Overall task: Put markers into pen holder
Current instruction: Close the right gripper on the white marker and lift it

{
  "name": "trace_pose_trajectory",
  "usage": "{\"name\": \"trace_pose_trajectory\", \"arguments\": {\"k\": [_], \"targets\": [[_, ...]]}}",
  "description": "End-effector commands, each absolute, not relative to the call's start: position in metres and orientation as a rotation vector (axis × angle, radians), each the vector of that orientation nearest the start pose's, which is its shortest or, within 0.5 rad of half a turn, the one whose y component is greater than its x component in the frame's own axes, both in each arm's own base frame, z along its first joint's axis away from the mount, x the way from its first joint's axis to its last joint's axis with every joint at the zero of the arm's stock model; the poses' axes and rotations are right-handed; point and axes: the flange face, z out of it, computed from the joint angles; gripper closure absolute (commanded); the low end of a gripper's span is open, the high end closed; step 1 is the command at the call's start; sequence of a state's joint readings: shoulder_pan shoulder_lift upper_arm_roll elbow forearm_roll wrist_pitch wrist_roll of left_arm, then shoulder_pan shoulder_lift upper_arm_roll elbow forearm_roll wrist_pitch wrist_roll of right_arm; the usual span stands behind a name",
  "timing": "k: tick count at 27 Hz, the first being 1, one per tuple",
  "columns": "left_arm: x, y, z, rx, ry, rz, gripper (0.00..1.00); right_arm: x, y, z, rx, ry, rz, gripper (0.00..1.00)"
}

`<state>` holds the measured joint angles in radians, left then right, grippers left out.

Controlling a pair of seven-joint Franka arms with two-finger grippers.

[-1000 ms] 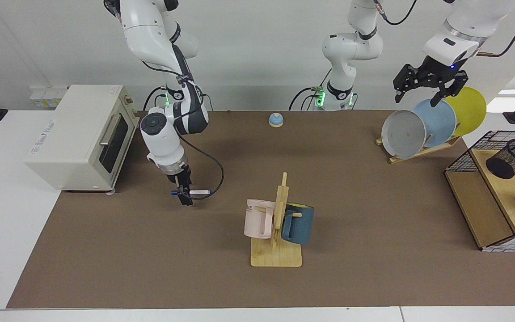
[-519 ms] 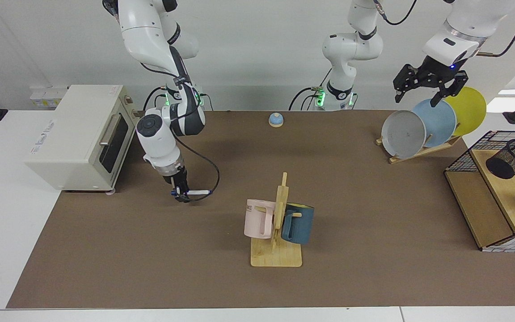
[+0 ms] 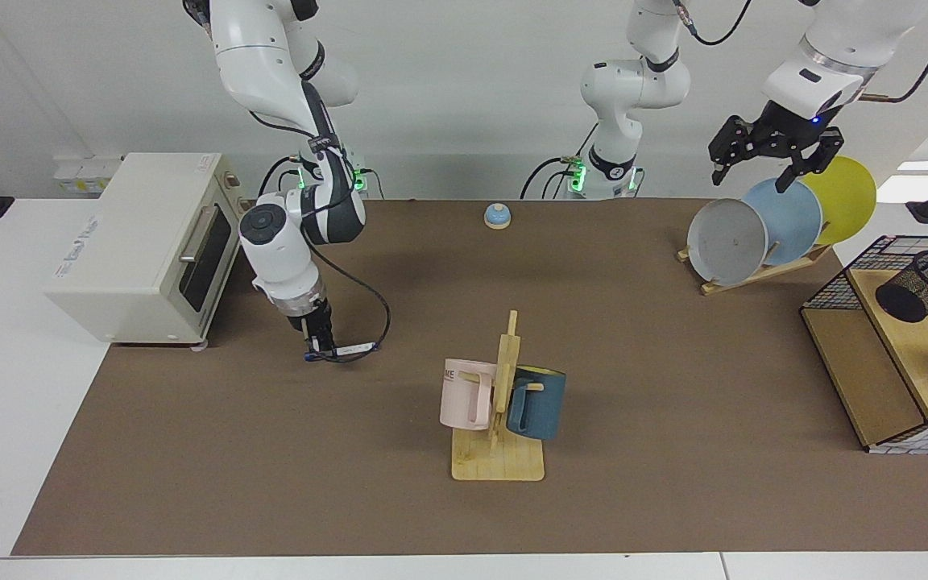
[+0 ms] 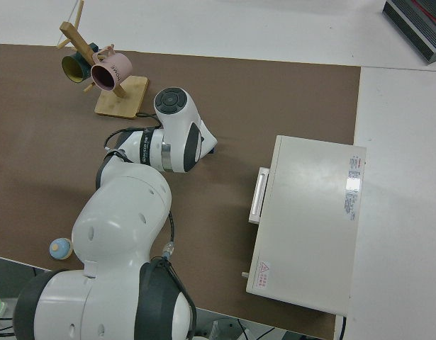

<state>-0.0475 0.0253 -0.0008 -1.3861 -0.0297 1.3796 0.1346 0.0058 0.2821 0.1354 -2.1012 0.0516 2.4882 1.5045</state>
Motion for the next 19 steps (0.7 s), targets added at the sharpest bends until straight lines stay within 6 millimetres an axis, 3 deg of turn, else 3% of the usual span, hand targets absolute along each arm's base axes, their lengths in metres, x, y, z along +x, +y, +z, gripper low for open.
{"name": "trace_pose_trajectory", "arguments": {"k": [1, 7, 14, 19], "targets": [[0.536, -0.028, 0.681, -3.148, 0.276, 0.062, 0.0, 0.577, 0.074, 0.338, -2.329, 1.932, -0.05, 1.0], [0.537, -0.028, 0.681, -3.148, 0.284, 0.059, 0.0, 0.574, 0.08, 0.394, -2.365, 1.919, -0.039, 1.0], [0.536, -0.031, 0.681, -3.149, 0.287, 0.057, 0.0, 0.569, 0.093, 0.446, -2.401, 1.902, -0.02, 1.0], [0.535, -0.038, 0.681, -3.15, 0.292, 0.062, 0.0, 0.553, 0.094, 0.492, -2.409, 1.866, -0.06, 1.0]]}}
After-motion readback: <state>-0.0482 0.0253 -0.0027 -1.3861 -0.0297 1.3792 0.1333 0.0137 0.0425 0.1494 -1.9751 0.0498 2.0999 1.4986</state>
